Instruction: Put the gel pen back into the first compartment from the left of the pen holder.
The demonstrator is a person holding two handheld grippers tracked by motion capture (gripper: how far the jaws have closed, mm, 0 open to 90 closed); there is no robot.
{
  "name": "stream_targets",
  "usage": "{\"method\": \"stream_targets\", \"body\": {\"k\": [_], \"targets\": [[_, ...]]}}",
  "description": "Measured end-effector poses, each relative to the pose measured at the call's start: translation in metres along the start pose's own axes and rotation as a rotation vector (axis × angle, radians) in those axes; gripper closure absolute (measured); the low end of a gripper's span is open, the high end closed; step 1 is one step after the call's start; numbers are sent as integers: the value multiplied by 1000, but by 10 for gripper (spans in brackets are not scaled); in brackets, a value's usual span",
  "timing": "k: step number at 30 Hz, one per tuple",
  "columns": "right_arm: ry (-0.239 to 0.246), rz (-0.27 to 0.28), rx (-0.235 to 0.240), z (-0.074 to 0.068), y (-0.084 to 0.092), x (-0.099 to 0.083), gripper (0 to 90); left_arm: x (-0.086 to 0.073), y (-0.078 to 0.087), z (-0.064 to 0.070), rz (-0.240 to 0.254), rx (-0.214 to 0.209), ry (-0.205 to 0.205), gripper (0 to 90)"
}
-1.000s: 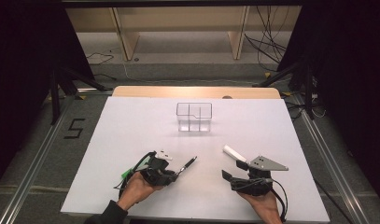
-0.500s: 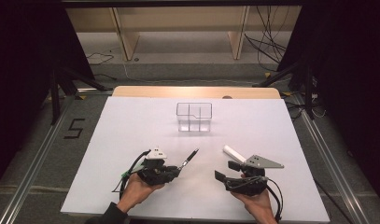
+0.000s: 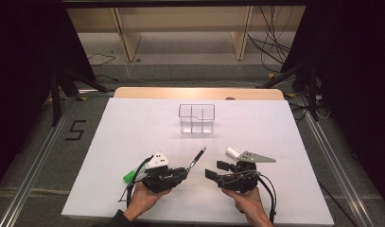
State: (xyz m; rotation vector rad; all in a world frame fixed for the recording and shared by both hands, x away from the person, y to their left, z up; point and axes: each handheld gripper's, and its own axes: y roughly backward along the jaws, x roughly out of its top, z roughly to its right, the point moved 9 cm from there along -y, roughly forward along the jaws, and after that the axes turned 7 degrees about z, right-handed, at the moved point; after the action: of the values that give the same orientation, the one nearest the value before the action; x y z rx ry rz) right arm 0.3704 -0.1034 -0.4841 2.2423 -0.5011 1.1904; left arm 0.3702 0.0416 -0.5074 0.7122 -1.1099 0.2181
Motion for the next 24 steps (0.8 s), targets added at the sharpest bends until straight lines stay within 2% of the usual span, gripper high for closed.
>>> {"method": "stream_targets", "body": {"k": [5,8,13,17,20,24], "targets": [[0,-3,13,-3,-9,5,346,2,0,5,24,-15,2,759],[-46,1,24,-2,-14,7,369,3,1,8,42,-23,5,758],[-87,-1,53,-3,-24,8,403,2,0,10,42,-37,6,758],[-91,-1,60,-3,-29,8,452,2,-1,14,50,-59,6,759],[-126,-2,70,-2,-30,8,485,3,0,16,56,-69,5,758],[-148,6,92,-4,-32,9,535,3,0,18,64,-76,-1,758]]}}
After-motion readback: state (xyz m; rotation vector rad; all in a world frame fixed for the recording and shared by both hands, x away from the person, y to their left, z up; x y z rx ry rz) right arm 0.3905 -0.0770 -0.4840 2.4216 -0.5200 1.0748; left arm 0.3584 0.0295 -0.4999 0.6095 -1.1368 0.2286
